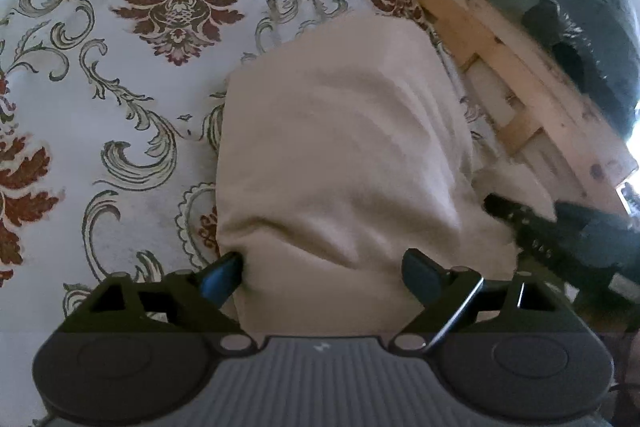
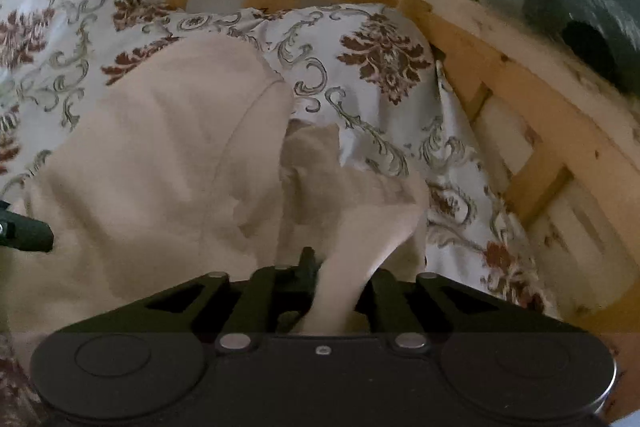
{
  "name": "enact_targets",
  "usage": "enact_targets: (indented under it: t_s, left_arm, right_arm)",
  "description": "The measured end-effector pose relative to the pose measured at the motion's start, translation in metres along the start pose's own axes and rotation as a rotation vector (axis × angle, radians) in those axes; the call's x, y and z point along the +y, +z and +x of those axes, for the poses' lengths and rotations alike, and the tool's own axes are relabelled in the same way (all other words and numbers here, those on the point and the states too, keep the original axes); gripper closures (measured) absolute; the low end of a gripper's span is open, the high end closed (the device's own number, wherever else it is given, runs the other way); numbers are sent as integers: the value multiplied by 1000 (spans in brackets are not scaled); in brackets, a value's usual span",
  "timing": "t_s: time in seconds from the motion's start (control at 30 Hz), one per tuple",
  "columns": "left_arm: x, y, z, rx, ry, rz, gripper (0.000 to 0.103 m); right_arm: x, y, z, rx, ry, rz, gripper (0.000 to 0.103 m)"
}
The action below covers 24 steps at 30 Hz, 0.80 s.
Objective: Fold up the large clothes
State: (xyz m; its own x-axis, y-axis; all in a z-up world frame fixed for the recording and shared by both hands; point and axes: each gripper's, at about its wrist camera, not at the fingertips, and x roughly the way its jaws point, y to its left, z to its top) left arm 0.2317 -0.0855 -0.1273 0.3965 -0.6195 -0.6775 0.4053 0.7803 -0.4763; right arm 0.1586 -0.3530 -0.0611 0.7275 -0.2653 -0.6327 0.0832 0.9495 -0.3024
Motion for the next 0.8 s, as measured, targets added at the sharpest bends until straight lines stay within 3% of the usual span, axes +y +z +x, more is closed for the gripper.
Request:
enact_targets:
  t_s: [0.07,0.13,0.2,0.33,0.4,0.5,0.57,0.67,0.7,0.73,0.8]
  left_arm:
    - [2,-1,1,-4,-5,-8,12]
    - [3,-1,0,-3,-9,-9,12]
    - [2,0,0,-10,-7,-9,11]
    - [1,-1,0,-13,-10,-9,11]
    - [2,-1,0,-12,-16,-16,11]
    - [2,-1,0,-12,-17,-18,11]
    - [2,-1,0,-13,-16,-15,11]
    - [1,-2,1,-14,-16,-8,11]
    - [0,-2,1,-18,-16,-3,11]
    - [0,-2,1,-19,-15,0,10]
    - [1,-2,0,-19,-20,-8,10]
  right_arm:
    - [-5,1,-2,-31,-5,31,79]
    - [-12,5,-4,-50,-39,100,52]
    - [-28,5,-10,-99,-78,192,41]
    - [-54,6,-19,-189,-3,355,40]
    - [-57,8,-20,-216,138,400,36]
    - [-46,13,-9,-163,302,401,36]
    - [-32,14,6,-77,344,354,37]
    - [-11,9,22,34,366,298,48]
    - [-8,8,23,39,382,298,69]
    - [-7,8,22,35,406,309,100]
    - [-1,10,16,-1,368,284,101]
